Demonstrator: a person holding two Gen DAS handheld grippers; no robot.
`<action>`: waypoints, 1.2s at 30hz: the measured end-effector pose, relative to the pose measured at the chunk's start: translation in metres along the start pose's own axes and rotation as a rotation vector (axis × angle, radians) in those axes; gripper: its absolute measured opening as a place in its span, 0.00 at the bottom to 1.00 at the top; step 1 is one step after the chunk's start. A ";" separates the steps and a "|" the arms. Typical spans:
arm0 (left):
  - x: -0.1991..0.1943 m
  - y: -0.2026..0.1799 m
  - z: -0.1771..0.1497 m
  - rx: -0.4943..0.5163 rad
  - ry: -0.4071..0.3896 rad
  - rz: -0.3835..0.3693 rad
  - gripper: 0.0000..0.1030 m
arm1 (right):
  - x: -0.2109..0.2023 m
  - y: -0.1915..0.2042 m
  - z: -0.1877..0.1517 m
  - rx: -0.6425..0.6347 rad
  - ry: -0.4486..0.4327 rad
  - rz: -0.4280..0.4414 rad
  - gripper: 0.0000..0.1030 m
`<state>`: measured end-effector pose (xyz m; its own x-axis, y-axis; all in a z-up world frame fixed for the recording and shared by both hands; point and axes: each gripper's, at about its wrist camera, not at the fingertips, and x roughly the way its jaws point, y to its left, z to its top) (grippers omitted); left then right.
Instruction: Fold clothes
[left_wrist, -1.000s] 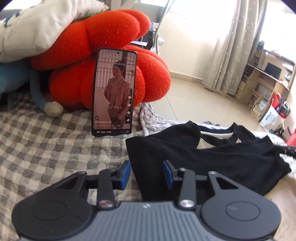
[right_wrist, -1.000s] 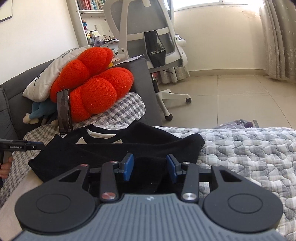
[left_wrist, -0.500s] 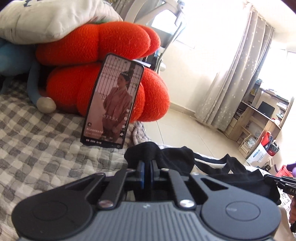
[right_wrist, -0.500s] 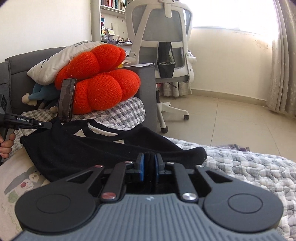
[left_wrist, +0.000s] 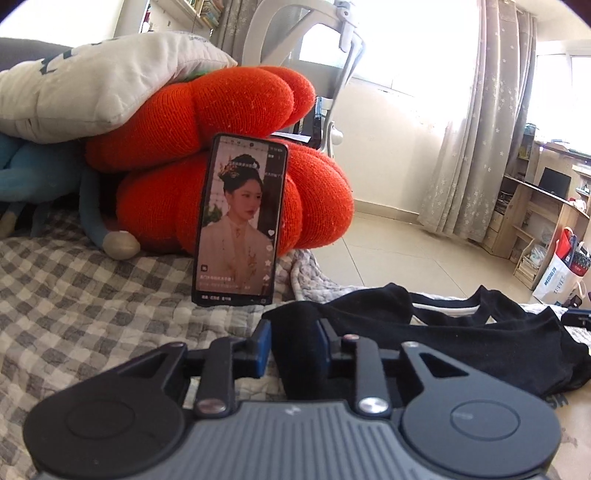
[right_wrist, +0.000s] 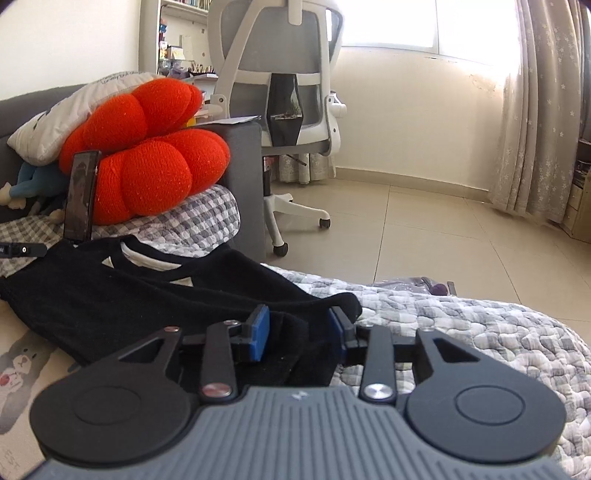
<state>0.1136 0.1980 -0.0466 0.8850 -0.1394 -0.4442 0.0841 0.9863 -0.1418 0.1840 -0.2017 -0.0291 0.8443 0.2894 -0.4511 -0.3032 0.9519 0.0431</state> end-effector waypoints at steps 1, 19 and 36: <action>-0.006 -0.003 0.000 0.023 0.002 -0.006 0.26 | -0.006 -0.004 0.002 0.018 -0.009 0.004 0.38; -0.030 -0.038 -0.045 0.322 0.072 -0.039 0.20 | -0.037 0.013 -0.026 0.043 0.068 0.077 0.11; -0.032 -0.071 -0.018 0.373 0.055 -0.115 0.20 | -0.034 -0.021 -0.003 0.070 -0.021 0.153 0.34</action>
<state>0.0709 0.1312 -0.0385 0.8352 -0.2451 -0.4924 0.3505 0.9270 0.1332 0.1599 -0.2318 -0.0170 0.8001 0.4324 -0.4157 -0.3978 0.9013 0.1718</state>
